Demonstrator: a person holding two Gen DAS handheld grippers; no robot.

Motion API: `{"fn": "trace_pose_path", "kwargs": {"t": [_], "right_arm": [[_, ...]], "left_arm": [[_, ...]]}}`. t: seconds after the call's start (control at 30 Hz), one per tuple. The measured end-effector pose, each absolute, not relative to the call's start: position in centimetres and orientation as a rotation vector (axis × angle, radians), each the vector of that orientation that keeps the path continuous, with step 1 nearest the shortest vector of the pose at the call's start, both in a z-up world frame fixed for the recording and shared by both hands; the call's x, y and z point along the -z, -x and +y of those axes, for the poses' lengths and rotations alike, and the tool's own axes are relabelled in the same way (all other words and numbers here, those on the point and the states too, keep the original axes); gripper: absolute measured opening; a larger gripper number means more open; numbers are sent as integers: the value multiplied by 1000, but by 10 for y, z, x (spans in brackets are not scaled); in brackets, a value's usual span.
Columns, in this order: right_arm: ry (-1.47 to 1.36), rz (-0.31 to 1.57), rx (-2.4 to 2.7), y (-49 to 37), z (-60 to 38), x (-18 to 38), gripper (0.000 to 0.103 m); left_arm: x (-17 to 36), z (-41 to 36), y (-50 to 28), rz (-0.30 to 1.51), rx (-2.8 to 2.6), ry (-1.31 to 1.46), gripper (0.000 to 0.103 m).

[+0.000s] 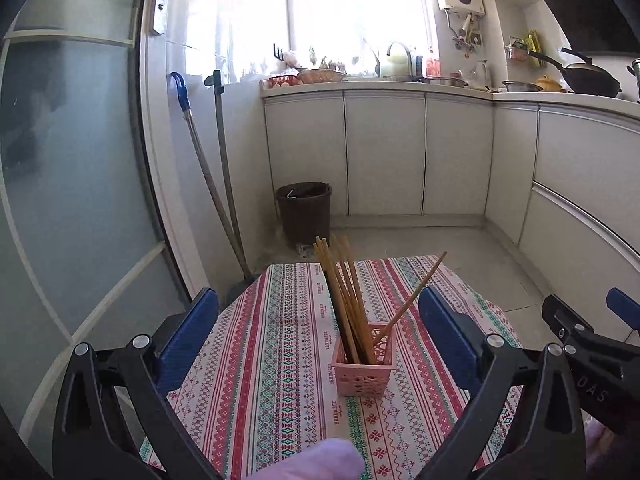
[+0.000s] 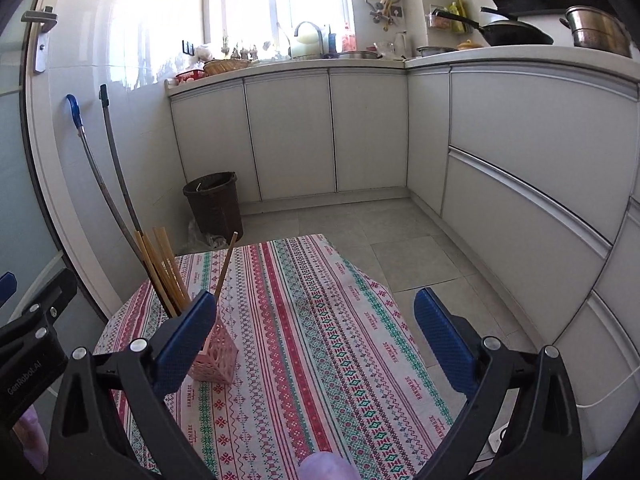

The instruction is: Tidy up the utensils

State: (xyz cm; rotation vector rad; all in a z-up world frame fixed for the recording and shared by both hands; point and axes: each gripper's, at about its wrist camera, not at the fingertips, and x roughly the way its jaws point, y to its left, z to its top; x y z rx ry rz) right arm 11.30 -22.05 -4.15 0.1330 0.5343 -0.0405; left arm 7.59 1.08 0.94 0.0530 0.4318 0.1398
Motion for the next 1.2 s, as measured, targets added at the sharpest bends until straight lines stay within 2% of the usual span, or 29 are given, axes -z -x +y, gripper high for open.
{"fn": "trace_pose_path", "kwargs": {"t": [1.2], "right_arm": [[-183, 592, 19, -120, -225, 51, 97]], "left_arm": [[-4, 4, -80, 459, -108, -75, 96]]}}
